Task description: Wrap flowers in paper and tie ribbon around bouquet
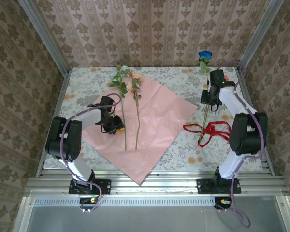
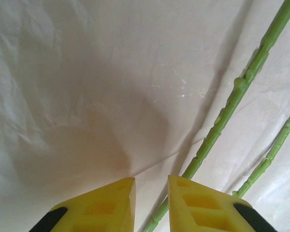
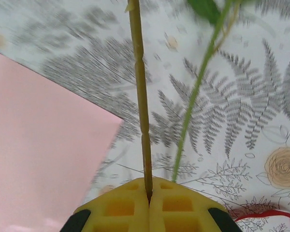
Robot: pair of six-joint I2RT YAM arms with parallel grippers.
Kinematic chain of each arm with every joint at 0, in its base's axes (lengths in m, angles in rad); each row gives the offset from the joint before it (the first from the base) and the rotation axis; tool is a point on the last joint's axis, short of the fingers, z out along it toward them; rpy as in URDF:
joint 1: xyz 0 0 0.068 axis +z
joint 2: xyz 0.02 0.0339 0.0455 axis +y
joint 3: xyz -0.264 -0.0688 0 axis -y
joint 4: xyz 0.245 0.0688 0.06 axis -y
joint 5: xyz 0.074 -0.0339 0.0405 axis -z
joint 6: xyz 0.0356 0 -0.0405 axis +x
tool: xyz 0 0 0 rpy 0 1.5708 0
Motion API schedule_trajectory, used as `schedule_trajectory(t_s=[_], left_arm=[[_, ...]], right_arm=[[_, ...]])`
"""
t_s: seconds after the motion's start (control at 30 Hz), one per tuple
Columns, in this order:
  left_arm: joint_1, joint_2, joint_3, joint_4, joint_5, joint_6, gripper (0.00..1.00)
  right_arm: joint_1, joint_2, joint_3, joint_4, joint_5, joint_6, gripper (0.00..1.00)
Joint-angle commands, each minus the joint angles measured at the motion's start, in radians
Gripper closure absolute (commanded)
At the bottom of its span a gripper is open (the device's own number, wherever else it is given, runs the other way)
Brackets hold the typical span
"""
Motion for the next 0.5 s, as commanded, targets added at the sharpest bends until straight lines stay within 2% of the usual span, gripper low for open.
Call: schedule_trajectory(t_s=[0.0,0.23,0.47], left_arm=[[0.005,-0.005,0.018,-0.021,0.007,0.006,0.77],[0.005,-0.004,-0.003,-0.007,0.008,0.001,0.77],[0.008,-0.005,-0.013,-0.002,0.007,0.002,0.77]], right_arm=[[0.053,-0.062,0.014,0.034,-0.04,0.05,1.0],[0.317,0.005,0.115,0.168,-0.212,0.239,1.0],[0.509,0.28,0.367,0.302,-0.278,0.4,1.0]])
